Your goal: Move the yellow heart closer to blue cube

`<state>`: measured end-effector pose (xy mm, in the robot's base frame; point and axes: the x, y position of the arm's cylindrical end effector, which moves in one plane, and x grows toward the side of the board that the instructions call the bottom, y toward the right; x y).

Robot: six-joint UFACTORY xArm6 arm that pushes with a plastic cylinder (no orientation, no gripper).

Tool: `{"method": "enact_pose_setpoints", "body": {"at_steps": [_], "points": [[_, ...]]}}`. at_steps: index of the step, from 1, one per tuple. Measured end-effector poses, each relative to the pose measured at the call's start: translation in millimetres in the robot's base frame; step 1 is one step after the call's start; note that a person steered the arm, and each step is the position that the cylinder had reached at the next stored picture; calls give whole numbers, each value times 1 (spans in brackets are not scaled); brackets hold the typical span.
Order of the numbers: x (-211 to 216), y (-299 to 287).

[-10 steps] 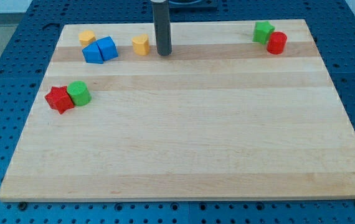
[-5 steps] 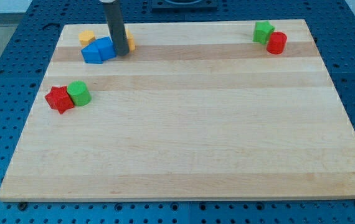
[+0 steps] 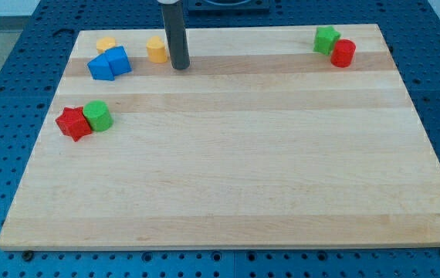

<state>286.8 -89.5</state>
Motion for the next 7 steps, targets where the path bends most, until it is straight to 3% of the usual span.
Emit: {"method": "enact_pose_setpoints", "body": {"at_steps": [1, 7], "points": [[-21, 0], [-21, -81]]}}
